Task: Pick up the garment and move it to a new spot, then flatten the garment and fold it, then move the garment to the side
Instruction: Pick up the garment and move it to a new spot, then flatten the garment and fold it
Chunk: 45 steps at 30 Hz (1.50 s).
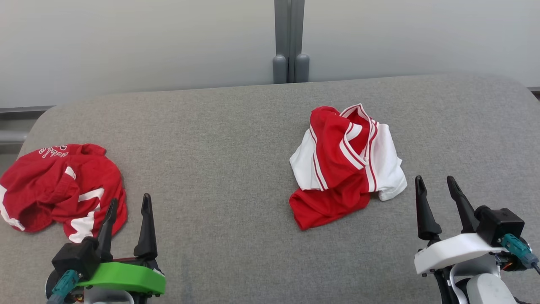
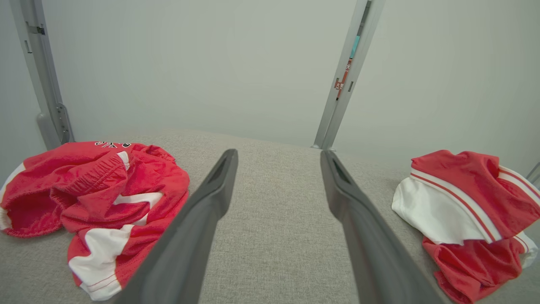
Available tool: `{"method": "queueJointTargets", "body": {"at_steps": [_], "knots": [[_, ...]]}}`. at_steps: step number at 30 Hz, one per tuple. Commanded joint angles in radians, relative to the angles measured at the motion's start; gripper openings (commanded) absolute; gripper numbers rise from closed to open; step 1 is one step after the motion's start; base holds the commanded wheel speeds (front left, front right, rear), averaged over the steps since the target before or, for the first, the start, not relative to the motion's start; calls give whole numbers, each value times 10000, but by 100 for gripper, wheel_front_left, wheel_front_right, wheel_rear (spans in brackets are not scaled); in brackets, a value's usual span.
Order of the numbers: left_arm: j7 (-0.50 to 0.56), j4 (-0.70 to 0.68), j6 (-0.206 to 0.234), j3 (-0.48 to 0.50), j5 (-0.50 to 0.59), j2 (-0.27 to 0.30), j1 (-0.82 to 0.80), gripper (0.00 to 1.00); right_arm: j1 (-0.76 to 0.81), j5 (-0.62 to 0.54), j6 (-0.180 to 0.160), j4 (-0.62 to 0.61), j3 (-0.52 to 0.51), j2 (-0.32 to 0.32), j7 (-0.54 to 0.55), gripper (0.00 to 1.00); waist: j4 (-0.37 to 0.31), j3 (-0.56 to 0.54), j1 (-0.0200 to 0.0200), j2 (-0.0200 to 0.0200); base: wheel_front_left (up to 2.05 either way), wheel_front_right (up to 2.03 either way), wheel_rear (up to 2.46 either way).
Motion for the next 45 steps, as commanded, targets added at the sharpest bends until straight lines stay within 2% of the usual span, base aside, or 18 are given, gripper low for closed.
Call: {"method": "queueJointTargets", "body": {"at_steps": [1,15,24,31,35,42,43,44,45], "knots": [[-1,-69,-47,94,182,-60,182,100,147,70,-6,110,-21,-23,-31,100,120,-130,0,-1,0,0,0],[-1,-183,-267,238,588,-393,500,100,-54,153,-6,782,213,-21,-248,100,-121,-156,0,-1,0,0,0],[-2,-241,-368,380,694,-498,384,100,-768,932,-6,979,1527,-23,469,100,-93,21,0,-1,0,0,0],[-2,-310,-430,193,841,-590,94,100,-2001,2284,-5,2576,2098,-25,1416,100,256,375,0,-1,0,0,0],[-2,-224,-467,249,794,-575,-118,100,-2737,3169,-5,3472,2324,-23,1284,100,485,643,0,-1,0,0,0],[-2,-184,-502,319,864,-638,-289,100,-3917,3957,-3,4880,2614,-23,658,100,785,867,0,-1,0,0,0],[-2,-175,-508,322,855,-650,-300,100,-4071,3959,-3,5080,2634,-26,493,58,819,873,0,-1,0,0,0],[-2,-173,-511,332,856,-657,-306,100,-4199,3858,-3,5249,2672,-29,368,7,844,874,0,-1,0,0,0],[-2,-165,-515,340,860,-666,-306,100,-4332,3762,-3,5422,2729,-23,243,0,872,868,0,-1,0,0,0]]}}
